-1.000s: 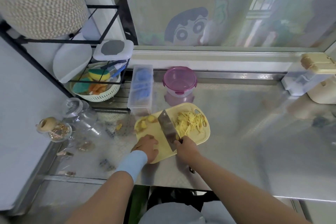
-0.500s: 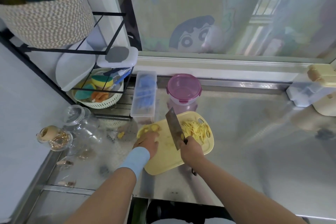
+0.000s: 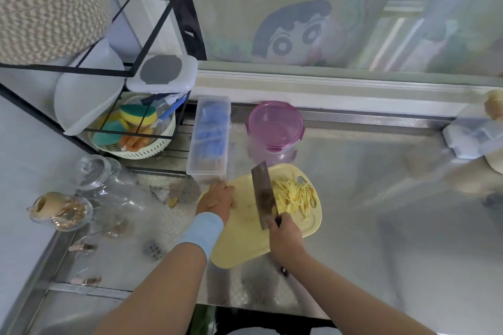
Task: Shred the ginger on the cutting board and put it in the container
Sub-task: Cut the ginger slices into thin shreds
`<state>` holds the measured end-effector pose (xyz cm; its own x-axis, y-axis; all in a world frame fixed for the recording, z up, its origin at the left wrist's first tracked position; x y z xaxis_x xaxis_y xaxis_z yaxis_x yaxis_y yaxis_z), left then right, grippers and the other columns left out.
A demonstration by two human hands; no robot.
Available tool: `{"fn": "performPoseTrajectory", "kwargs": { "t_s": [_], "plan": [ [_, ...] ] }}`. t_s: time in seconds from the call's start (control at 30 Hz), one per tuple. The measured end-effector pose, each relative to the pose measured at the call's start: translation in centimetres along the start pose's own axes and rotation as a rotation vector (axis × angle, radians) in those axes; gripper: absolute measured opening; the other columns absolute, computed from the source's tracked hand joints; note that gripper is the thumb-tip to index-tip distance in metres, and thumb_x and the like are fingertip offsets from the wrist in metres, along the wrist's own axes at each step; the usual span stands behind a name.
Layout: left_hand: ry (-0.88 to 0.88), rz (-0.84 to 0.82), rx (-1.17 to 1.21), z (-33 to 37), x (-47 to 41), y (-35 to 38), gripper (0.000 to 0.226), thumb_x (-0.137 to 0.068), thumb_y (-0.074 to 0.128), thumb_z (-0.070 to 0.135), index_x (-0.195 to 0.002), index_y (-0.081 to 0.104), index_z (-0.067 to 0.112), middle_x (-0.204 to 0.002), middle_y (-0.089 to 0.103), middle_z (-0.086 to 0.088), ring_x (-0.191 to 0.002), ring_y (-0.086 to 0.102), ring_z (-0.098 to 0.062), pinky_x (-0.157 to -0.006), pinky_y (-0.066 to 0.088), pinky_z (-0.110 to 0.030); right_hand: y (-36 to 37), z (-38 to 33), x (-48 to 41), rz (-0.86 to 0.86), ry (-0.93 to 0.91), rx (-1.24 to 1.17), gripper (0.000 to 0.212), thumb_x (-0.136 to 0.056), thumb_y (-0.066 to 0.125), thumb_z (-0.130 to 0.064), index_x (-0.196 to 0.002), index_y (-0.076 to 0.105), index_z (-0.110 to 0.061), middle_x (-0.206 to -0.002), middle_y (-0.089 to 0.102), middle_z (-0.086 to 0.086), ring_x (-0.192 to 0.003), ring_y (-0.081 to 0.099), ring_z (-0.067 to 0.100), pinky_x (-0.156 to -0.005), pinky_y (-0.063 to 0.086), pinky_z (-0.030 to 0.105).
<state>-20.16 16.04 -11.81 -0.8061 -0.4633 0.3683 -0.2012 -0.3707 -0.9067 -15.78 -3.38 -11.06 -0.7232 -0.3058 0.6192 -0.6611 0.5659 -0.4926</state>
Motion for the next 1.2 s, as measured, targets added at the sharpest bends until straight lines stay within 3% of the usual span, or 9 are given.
{"fn": "performPoseTrajectory", "kwargs": {
  "t_s": [0.17, 0.33, 0.43, 0.6, 0.77, 0.9, 0.97, 1.07, 1.2],
  "plan": [
    [-0.008, 0.067, -0.102, -0.9, 0.1, 0.1, 0.023, -0.093, 0.054, 0.035, -0.111, 0.062, 0.022, -0.122, 0.052, -0.004, -0.117, 0.046, -0.026, -0.091, 0.044, -0.034, 3.1, -0.6, 1.1, -0.064, -0.018, -0.008, 0.021, -0.106, 0.044, -0.032, -0.104, 0.049, -0.012, -0.086, 0.052, 0.001, -0.072, 0.047, 0.014, -0.053, 0.032, 0.026],
    [0.027, 0.082, -0.136, -1.9, 0.8, 0.7, 0.032, -0.096, 0.049, 0.044, -0.118, 0.059, 0.023, -0.12, 0.055, 0.001, -0.118, 0.043, -0.02, -0.091, 0.041, -0.031, 1.4, -0.1, 0.1, 0.051, 0.022, -0.033, 0.019, -0.106, 0.045, -0.03, -0.107, 0.047, -0.011, -0.096, 0.057, 0.008, -0.082, 0.053, 0.025, -0.07, 0.039, 0.034],
    [0.098, 0.126, -0.125, -1.7, 1.6, 0.6, 0.033, -0.096, 0.048, 0.04, -0.125, 0.057, 0.026, -0.123, 0.055, 0.004, -0.118, 0.044, -0.019, -0.092, 0.041, -0.031, -0.2, -0.2, -0.5, 0.086, 0.022, 0.0, 0.018, -0.106, 0.043, -0.029, -0.108, 0.047, -0.011, -0.094, 0.058, 0.007, -0.078, 0.054, 0.023, -0.061, 0.039, 0.035],
    [0.081, 0.195, 0.048, -1.4, 3.0, -0.2, 0.027, -0.09, 0.059, 0.032, -0.116, 0.057, 0.026, -0.117, 0.055, 0.006, -0.111, 0.049, -0.018, -0.087, 0.043, -0.03, 0.4, -1.7, 0.4, 0.041, -0.051, 0.061, 0.014, -0.105, 0.044, -0.029, -0.104, 0.046, -0.015, -0.086, 0.055, 0.003, -0.072, 0.05, 0.017, -0.052, 0.032, 0.031],
    [0.061, 0.088, 0.26, -2.0, 4.3, 0.5, 0.009, -0.09, 0.059, 0.022, -0.098, 0.063, 0.024, -0.106, 0.058, 0.001, -0.092, 0.058, -0.021, -0.084, 0.049, -0.031, 1.4, -1.6, 0.9, 0.026, -0.041, 0.098, 0.018, -0.105, 0.045, -0.03, -0.104, 0.048, -0.013, -0.088, 0.055, 0.003, -0.073, 0.05, 0.017, -0.054, 0.034, 0.03],
    [-0.067, -0.032, 0.478, -2.5, 5.2, 1.1, 0.01, -0.089, 0.064, 0.024, -0.091, 0.062, 0.034, -0.098, 0.061, 0.011, -0.091, 0.057, -0.013, -0.081, 0.043, -0.024, 0.3, -1.4, 0.7, 0.052, -0.053, 0.115, 0.02, -0.105, 0.042, -0.032, -0.104, 0.048, -0.013, -0.086, 0.057, 0.003, -0.071, 0.051, 0.018, -0.054, 0.036, 0.031],
    [-0.057, -0.074, 0.467, -2.4, 5.5, 1.5, 0.011, -0.089, 0.064, 0.026, -0.096, 0.065, 0.036, -0.104, 0.061, 0.012, -0.096, 0.057, -0.012, -0.084, 0.043, -0.024, -0.2, -1.8, 0.7, 0.063, -0.083, 0.146, 0.023, -0.105, 0.04, -0.034, -0.103, 0.048, -0.012, -0.086, 0.059, 0.004, -0.073, 0.054, 0.02, -0.057, 0.038, 0.034],
    [0.021, -0.011, 0.389, -2.1, 5.2, 1.3, 0.026, -0.095, 0.054, 0.026, -0.12, 0.061, 0.031, -0.131, 0.052, 0.008, -0.113, 0.052, -0.019, -0.097, 0.04, -0.028, -0.6, -2.1, 0.9, 0.074, -0.129, 0.18, 0.025, -0.106, 0.038, -0.035, -0.102, 0.048, -0.013, -0.086, 0.06, 0.004, -0.075, 0.056, 0.021, -0.06, 0.042, 0.035],
    [0.108, 0.034, 0.225, -1.3, 3.9, 1.2, 0.041, -0.097, 0.048, 0.016, -0.136, 0.052, 0.029, -0.145, 0.039, 0.008, -0.123, 0.046, -0.02, -0.099, 0.036, -0.024, -0.8, -1.6, 0.8, 0.092, -0.172, 0.211, 0.021, -0.106, 0.036, -0.033, -0.1, 0.046, -0.015, -0.085, 0.059, 0.003, -0.075, 0.056, 0.02, -0.064, 0.044, 0.036]
  ]
}}
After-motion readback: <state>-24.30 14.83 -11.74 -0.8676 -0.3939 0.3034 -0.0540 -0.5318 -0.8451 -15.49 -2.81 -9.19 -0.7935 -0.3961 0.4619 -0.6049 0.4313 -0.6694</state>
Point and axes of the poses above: each hand's wrist, its own x-axis away from the middle knuckle, its own y-axis out of the palm, z = x × y, the point moved 4 cm from there along -x, towards the middle knuckle
